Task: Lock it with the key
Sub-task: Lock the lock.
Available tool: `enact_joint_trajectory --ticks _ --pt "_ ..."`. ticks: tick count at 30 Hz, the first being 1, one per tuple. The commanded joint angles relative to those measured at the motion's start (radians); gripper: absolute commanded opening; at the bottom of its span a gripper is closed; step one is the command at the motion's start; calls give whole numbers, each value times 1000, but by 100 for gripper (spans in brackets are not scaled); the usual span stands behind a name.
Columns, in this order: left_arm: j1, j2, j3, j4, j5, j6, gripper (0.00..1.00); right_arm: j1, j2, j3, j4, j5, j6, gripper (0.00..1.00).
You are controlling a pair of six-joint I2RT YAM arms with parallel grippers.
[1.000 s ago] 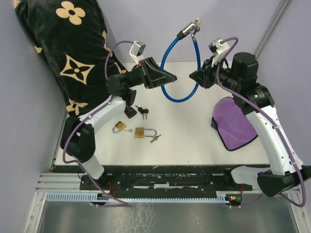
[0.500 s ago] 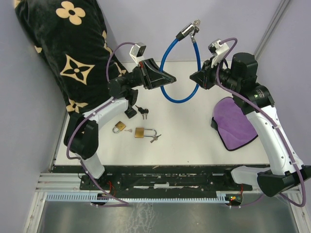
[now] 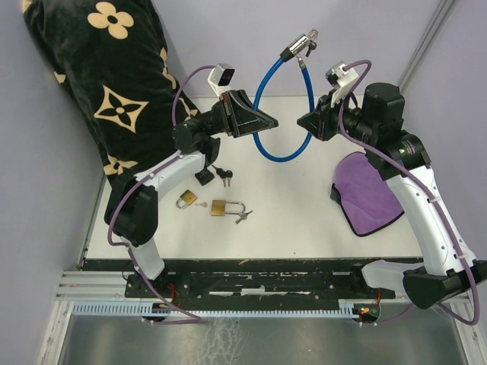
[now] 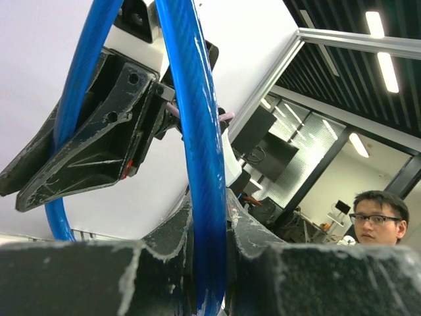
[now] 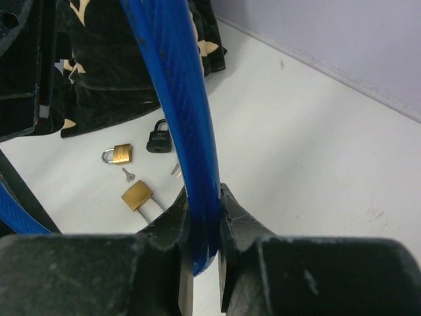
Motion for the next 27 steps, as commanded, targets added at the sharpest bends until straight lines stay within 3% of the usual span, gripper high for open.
enact_joint_trajectory --ticks 1,8,27 --pt "-25 -4 82 154 -30 -84 3 3 -14 45 1 32 -45 2" --pt "-30 -7 94 153 -31 -80 3 -5 -41 22 14 87 -33 2" --pt "-37 -16 81 166 -14 -85 3 -30 -18 43 11 65 -7 2"
